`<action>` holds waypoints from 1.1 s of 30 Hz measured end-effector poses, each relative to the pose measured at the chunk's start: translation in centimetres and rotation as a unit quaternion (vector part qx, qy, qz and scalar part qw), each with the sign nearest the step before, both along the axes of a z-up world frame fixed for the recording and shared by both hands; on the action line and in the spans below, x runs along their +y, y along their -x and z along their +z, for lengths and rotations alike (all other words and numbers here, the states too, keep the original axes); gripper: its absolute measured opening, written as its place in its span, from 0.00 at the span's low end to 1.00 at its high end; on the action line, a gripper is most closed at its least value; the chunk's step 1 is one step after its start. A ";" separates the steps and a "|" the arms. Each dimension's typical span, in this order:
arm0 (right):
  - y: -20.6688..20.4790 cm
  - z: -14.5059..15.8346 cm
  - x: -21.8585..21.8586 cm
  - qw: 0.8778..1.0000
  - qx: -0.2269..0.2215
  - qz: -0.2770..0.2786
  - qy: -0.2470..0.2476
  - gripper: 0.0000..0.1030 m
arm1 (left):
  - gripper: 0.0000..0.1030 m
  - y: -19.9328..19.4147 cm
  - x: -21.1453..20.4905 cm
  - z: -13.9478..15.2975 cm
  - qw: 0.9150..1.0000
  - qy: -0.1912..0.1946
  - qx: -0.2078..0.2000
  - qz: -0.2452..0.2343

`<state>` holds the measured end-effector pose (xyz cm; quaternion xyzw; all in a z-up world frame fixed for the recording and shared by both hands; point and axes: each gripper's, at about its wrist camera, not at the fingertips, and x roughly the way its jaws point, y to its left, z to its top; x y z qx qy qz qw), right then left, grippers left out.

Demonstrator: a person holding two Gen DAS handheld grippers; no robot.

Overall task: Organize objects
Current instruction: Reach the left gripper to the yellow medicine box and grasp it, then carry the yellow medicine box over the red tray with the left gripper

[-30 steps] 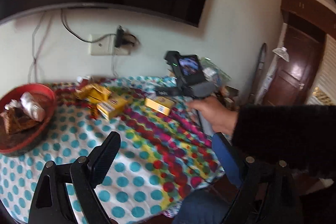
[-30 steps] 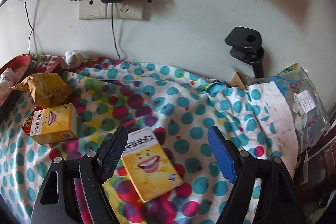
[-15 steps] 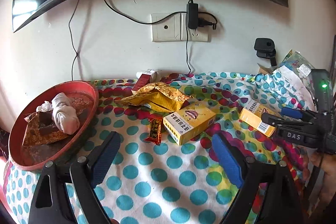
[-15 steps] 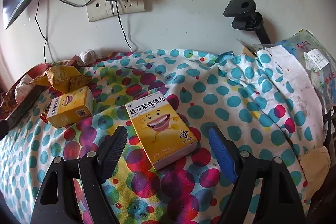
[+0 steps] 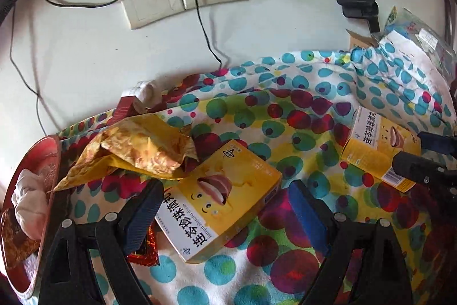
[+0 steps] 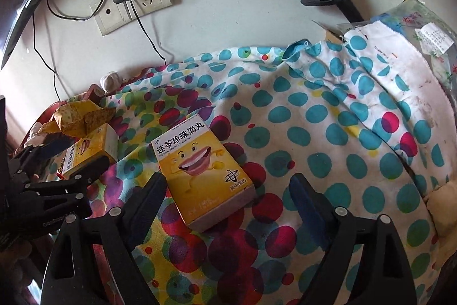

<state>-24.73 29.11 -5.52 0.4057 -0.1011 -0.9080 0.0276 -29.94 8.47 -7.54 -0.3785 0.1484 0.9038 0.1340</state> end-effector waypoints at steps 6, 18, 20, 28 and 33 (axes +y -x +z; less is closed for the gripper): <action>0.5 -0.6 -0.5 1.000 -0.016 0.005 -0.004 0.85 | 0.89 1.5 -0.5 -0.7 0.999 0.011 -0.018 -0.031; 0.8 -0.6 -1.4 0.999 -0.025 0.012 -0.034 0.85 | 0.57 -0.9 -0.3 1.6 0.999 -0.040 -0.008 -0.032; 0.9 -0.6 -1.7 0.999 -0.028 0.016 -0.042 0.85 | 0.56 -2.2 -0.7 2.7 0.998 -0.058 0.002 -0.029; 1.3 -0.8 -3.0 0.996 -0.037 0.031 -0.080 0.84 | 0.56 -6.6 -1.6 3.1 0.998 -0.052 0.016 0.013; 1.2 -0.7 -3.2 0.995 -0.033 0.028 -0.092 0.63 | 0.56 -10.8 -3.6 2.9 0.997 -0.067 0.038 0.031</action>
